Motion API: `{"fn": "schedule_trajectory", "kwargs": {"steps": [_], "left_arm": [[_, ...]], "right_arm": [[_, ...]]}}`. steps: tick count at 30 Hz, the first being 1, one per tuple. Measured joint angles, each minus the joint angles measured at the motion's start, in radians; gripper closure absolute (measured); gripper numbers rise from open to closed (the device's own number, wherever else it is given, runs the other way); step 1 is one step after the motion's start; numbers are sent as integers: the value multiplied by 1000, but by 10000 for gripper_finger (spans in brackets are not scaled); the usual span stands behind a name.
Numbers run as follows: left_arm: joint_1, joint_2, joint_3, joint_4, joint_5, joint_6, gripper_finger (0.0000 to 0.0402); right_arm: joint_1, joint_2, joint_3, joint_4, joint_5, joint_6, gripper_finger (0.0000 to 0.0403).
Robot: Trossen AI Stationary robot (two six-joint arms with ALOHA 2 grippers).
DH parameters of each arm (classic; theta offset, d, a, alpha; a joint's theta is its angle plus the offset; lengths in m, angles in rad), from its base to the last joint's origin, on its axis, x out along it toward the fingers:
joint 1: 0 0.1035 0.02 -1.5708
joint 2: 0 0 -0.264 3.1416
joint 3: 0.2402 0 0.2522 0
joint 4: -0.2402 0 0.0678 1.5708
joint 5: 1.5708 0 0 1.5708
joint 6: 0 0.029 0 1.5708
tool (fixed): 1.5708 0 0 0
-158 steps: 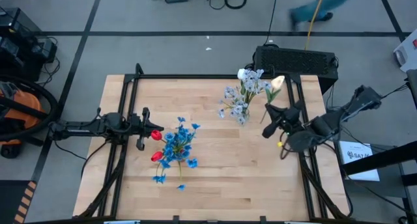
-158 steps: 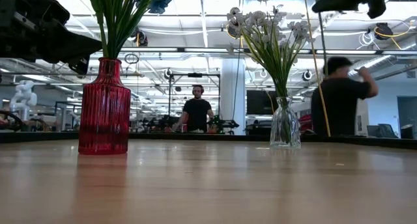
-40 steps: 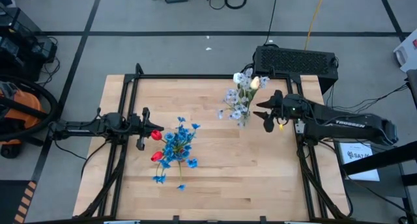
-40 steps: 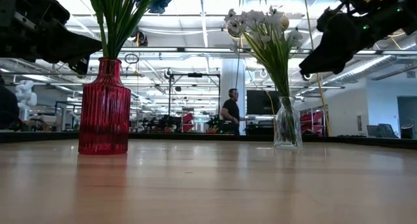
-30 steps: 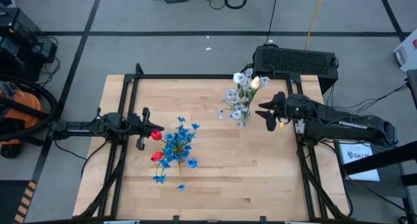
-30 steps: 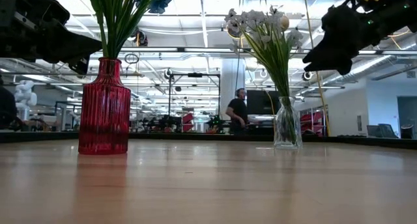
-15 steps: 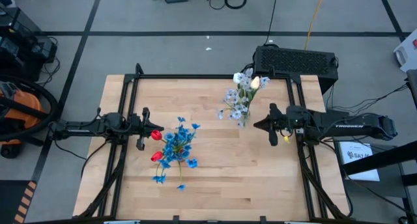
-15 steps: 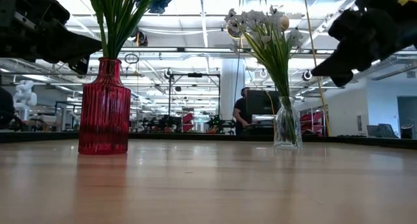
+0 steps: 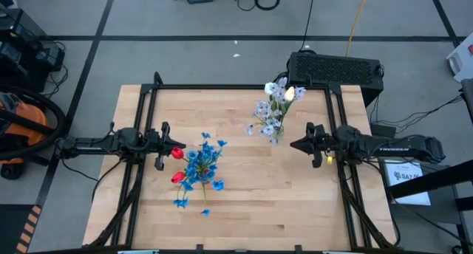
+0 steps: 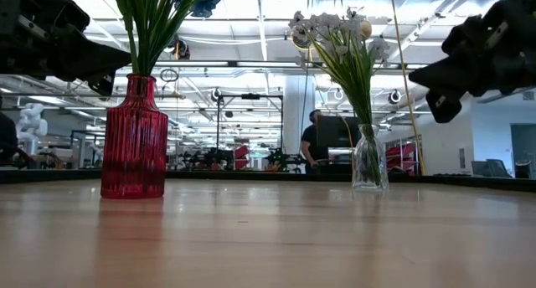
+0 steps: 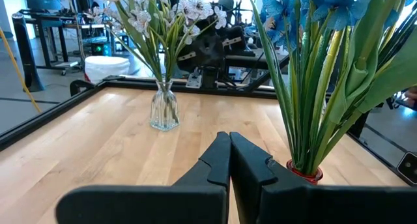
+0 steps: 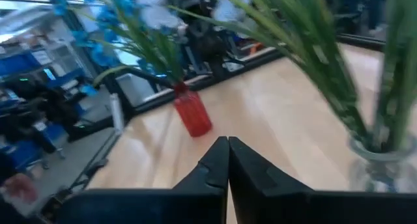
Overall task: Sort flowers into vase by color
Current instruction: Return to Home Position
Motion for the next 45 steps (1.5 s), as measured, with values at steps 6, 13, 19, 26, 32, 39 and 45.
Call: {"fn": "schedule_trajectory", "kwargs": {"steps": [6, 13, 19, 26, 32, 39, 45], "left_arm": [[0, 0, 0, 0, 0, 0, 393], [0, 0, 0, 0, 0, 0, 393], [0, 0, 0, 0, 0, 0, 393], [0, 0, 0, 0, 0, 0, 393], [0, 0, 0, 0, 0, 0, 393], [0, 0, 0, 0, 0, 0, 393], [0, 0, 0, 0, 0, 0, 393]], "right_arm": [[92, -8, 0, 21, 76, 0, 403], [202, -8, 0, -13, 189, -5, 403], [222, -26, 0, -79, 215, -55, 403], [222, -150, 0, -168, 214, -76, 403], [221, -306, 3, -229, 215, -132, 403], [221, -319, 5, -221, 292, -226, 403], [221, -312, 5, -221, 290, -277, 403]]}}
